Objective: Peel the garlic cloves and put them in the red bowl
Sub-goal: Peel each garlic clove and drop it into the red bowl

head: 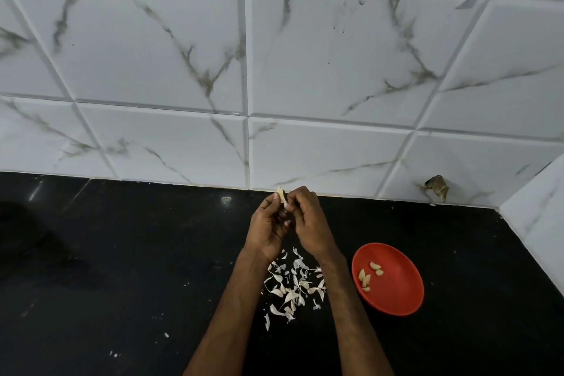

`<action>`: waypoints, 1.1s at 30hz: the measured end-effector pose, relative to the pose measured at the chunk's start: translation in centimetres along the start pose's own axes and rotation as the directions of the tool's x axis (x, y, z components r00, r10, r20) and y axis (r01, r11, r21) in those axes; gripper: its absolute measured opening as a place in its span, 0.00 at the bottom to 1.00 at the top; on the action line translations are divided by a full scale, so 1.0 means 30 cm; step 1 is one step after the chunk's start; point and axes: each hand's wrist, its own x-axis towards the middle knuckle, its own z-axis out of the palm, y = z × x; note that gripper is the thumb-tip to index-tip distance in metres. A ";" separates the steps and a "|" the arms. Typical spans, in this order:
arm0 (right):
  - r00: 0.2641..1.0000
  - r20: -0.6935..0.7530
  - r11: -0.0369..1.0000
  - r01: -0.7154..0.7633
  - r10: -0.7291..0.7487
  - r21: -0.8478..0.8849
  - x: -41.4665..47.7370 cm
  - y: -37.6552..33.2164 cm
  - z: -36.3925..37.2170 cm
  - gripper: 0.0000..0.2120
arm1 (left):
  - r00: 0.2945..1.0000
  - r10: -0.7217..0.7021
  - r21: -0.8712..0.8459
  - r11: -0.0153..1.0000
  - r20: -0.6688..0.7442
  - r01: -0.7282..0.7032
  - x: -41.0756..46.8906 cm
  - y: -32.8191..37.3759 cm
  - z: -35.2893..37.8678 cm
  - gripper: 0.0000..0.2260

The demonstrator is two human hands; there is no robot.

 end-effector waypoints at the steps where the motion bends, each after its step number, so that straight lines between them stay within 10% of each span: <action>1: 1.000 0.025 1.000 -0.009 0.010 -0.010 0.001 0.001 -0.008 0.11 | 1.000 0.003 0.002 1.000 0.002 -0.003 0.002 0.002 0.000 0.08; 7: 0.974 0.189 0.992 -0.118 0.122 -0.036 -0.003 0.009 -0.060 0.07 | 0.996 0.056 0.052 0.997 -0.074 -0.052 -0.003 0.037 -0.001 0.06; 19: 0.975 -0.035 0.972 -0.215 0.219 0.092 0.023 -0.037 -0.031 0.09 | 0.969 0.247 0.350 0.908 -0.009 -0.228 -0.024 0.034 0.011 0.04; 29: 0.989 -0.128 0.962 -0.098 0.067 -0.253 0.020 -0.029 -0.020 0.08 | 0.959 0.279 0.493 0.829 0.047 -0.265 -0.046 0.044 0.027 0.07; 33: 0.974 -0.194 0.993 -0.113 0.116 0.026 0.018 -0.033 -0.003 0.09 | 0.988 0.152 0.324 0.933 0.038 -0.156 -0.036 0.049 0.029 0.09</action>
